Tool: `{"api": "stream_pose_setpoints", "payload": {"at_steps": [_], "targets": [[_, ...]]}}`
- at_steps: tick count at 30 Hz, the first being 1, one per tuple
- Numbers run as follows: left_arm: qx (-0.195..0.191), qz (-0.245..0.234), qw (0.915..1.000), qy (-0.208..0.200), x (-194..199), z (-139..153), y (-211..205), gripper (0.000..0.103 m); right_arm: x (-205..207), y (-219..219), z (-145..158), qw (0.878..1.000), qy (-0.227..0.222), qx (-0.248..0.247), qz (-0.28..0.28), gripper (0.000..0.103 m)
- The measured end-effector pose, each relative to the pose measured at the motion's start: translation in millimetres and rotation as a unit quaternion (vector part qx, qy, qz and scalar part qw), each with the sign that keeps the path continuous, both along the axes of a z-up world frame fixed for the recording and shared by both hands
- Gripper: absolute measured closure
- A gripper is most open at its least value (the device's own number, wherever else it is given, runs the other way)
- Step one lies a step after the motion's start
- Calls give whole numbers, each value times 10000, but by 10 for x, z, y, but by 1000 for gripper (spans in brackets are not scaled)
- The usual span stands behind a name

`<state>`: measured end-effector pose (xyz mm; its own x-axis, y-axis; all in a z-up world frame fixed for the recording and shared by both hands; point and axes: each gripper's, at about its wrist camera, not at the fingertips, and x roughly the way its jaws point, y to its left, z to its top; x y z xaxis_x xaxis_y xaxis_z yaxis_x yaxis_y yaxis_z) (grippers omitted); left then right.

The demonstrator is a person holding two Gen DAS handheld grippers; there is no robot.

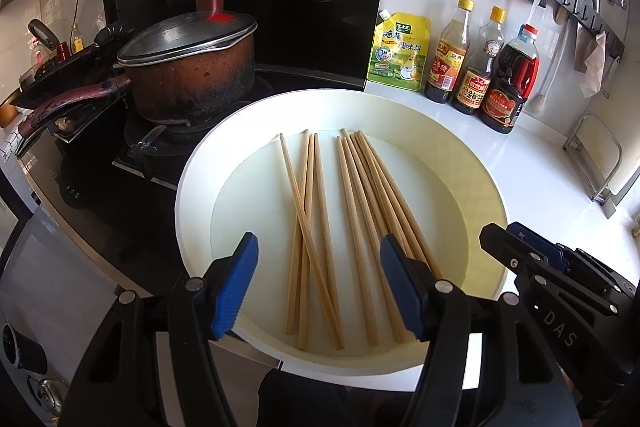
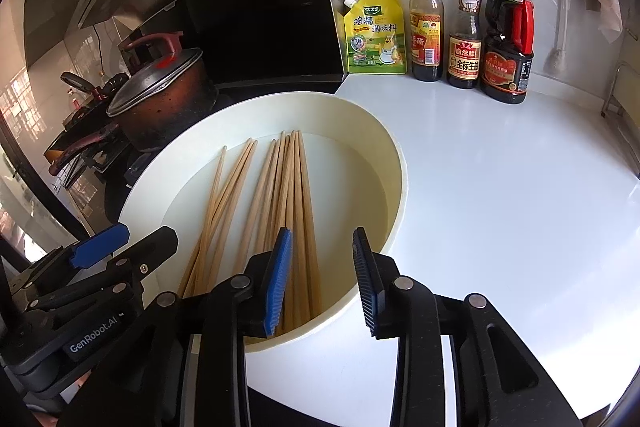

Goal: Organize utensils

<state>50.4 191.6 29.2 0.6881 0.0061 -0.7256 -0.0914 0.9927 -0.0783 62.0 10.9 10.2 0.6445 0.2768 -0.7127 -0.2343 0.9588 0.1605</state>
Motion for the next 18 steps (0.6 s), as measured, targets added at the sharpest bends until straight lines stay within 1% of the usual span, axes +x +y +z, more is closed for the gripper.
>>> {"api": "stream_pose_setpoints", "payload": {"at_steps": [4,10,14,18], "targets": [[-9,-4,10000,-5,-56,6,-9,40,-55,-12,35,10000,-48,-15,-19,71],[9,7,10000,-65,-126,40,-4,36,-120,-13,78,9999,-115,-73,-67,70],[25,24,9999,-95,-160,58,3,33,-148,-25,95,9999,-111,-56,-74,66],[42,48,9999,-99,-191,68,16,32,-175,-38,111,9999,-135,-46,-69,65]]}}
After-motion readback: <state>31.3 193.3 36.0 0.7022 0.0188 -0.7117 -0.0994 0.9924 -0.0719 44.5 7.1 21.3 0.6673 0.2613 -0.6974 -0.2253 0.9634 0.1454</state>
